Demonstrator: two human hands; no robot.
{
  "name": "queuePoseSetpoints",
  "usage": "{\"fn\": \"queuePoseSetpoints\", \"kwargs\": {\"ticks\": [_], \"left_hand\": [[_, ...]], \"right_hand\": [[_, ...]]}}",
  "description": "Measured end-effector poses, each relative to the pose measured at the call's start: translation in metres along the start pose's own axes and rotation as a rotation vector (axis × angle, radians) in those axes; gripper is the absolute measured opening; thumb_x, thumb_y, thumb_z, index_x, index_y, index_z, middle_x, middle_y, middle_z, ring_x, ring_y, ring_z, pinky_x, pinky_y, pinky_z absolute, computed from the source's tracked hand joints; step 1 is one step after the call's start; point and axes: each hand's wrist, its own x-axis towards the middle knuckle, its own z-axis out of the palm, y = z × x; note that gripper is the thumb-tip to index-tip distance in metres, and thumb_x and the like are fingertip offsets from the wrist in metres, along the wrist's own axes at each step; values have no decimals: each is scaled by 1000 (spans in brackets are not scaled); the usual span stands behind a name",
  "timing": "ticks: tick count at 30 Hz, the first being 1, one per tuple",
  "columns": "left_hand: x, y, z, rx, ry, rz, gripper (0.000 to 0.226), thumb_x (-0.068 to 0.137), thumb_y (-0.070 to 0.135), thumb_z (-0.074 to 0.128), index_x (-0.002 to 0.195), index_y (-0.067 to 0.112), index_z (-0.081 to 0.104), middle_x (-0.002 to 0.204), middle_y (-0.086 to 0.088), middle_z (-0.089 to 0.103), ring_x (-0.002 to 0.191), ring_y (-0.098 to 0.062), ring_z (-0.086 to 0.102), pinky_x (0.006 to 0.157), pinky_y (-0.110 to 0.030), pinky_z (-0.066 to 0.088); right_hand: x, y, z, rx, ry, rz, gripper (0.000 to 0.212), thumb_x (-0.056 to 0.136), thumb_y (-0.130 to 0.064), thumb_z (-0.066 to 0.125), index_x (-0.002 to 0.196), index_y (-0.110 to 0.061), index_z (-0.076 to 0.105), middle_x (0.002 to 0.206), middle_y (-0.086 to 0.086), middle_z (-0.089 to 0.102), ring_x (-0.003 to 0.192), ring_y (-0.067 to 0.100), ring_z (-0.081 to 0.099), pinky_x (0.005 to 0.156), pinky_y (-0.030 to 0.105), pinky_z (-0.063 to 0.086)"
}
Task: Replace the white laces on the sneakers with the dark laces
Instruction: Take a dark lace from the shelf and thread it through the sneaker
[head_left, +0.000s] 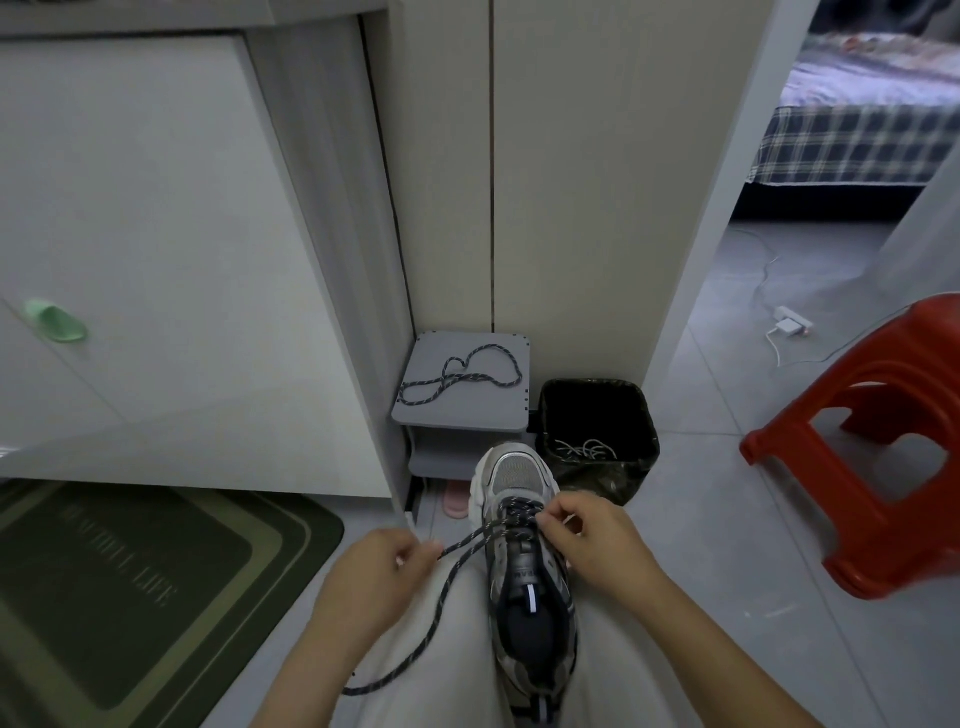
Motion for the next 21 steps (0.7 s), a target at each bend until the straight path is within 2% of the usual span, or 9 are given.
{"fn": "queuePoseSetpoints", "kwargs": {"ticks": [2,3,5,7,9,11,14,17,21], "left_hand": [[9,9,10,-21,19,86,17,90,42,54,92,29,63,92,14,62,84,-4,56,75,-22,45],[13,13,15,-18,-15,127,18,90,39,55,104,30,63,102,14,61,94,-5,56,81,-22,44],[19,21,23,26,-98,177,23,89,35,56,110,30,62,105,12,63,100,-10,57,85,-26,45],[23,27,23,104,-91,196,14,89,36,54,95,28,64,91,9,65,90,-14,60,79,-30,49],[28,31,14,84,-49,191,18,90,38,54,80,25,60,74,8,58,74,-12,56,71,-29,48],[31,39,-2,-93,-30,205,21,92,35,55,77,21,60,67,7,57,64,-8,54,65,-26,47],[34,50,-30,-400,-25,193,22,94,23,53,79,10,64,55,9,56,49,4,53,50,-9,40],[40,42,-45,-504,26,198,20,93,22,55,77,18,64,59,5,55,53,-2,49,56,-17,40],[40,24,-47,-602,10,139,14,91,12,58,86,19,69,72,-2,66,67,-13,58,68,-29,51]], "right_hand": [[2,-2,-1,-11,1,17,16,88,-31,60,76,-21,64,78,-8,63,72,5,59,71,28,51],[2,-3,-1,-11,4,30,14,88,-29,60,76,-22,64,76,-10,63,72,4,59,71,28,51],[2,-3,-3,-19,7,48,11,87,-27,61,77,-23,63,76,-11,63,72,3,59,72,29,52],[2,-5,-5,-46,24,38,7,86,-25,63,79,-26,62,81,-11,61,73,3,56,71,25,50],[5,-12,-7,-48,51,-41,3,85,-26,65,86,-28,64,88,-11,56,77,2,53,71,17,44],[10,-25,-6,-47,-11,-144,17,83,-31,67,100,-27,68,93,-11,51,84,1,51,76,14,41],[20,-50,-1,-176,-64,-269,22,83,-36,66,101,-23,69,96,-7,52,95,10,52,82,26,44],[32,-73,-8,-74,48,-260,9,86,-29,63,86,-20,67,83,-8,49,76,7,50,71,22,43],[47,-94,-24,262,118,-163,16,85,-22,65,72,-14,61,72,-7,47,61,4,43,64,18,40]]}}
